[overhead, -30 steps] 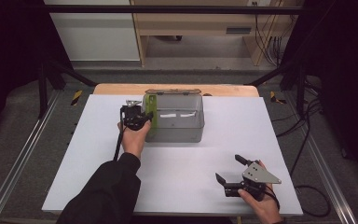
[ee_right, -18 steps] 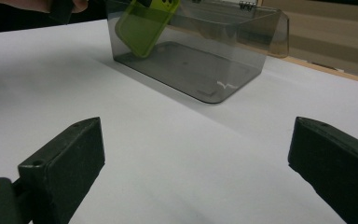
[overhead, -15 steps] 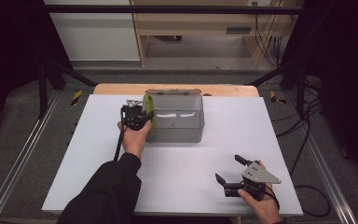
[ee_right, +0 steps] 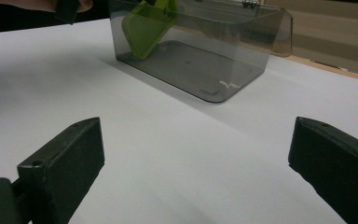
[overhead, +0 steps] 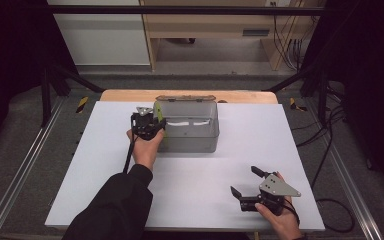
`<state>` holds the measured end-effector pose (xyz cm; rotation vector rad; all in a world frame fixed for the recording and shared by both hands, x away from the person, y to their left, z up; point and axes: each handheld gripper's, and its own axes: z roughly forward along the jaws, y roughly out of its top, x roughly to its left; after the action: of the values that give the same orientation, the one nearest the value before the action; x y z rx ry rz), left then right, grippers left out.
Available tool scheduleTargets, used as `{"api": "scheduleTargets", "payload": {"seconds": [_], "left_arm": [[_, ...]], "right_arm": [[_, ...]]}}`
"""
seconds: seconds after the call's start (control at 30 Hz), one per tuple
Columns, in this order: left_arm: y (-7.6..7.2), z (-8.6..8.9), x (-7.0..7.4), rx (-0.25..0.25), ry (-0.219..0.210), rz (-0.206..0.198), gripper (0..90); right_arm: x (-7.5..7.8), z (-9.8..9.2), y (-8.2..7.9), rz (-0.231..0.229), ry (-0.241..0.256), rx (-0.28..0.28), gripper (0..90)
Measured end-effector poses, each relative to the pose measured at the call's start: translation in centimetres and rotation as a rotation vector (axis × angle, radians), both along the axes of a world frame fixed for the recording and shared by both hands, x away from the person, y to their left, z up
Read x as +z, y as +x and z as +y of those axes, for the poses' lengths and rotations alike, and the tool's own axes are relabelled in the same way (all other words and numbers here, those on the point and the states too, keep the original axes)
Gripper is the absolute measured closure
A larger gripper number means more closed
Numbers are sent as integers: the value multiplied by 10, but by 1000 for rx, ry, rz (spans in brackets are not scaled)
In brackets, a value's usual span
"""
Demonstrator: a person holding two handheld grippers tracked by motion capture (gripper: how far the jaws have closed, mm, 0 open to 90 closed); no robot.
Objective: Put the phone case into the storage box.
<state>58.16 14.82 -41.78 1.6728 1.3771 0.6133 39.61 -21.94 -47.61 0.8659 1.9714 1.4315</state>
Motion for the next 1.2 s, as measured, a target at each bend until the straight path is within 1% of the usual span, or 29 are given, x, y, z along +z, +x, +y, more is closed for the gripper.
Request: {"api": "scheduleTargets", "payload": {"seconds": [0.07, 0.4, 0.63, 0.87, 1.03, 1.13, 1.2], "left_arm": [[0, 0, 0, 0, 9, -3, 654], [0, 1, 1, -3, 0, -9, 651], [-2, 0, 3, -15, -1, -31, 634], [-4, -3, 5, -30, 14, -63, 612], [-4, -3, 7, -32, 14, -88, 578], [-5, -2, 7, -38, 9, -92, 553], [-5, -3, 7, -44, 10, -103, 535]], "right_arm": [[0, 0, 0, 2, 1, 0, 35], [0, 0, 0, 0, 2, -1, 35], [0, 0, 0, 2, 2, 0, 35], [0, 0, 0, 0, 1, -1, 34], [0, 0, 0, 2, 2, -2, 34], [0, 0, 0, 1, 1, -3, 34], [0, 0, 0, 1, 0, -2, 34]]}}
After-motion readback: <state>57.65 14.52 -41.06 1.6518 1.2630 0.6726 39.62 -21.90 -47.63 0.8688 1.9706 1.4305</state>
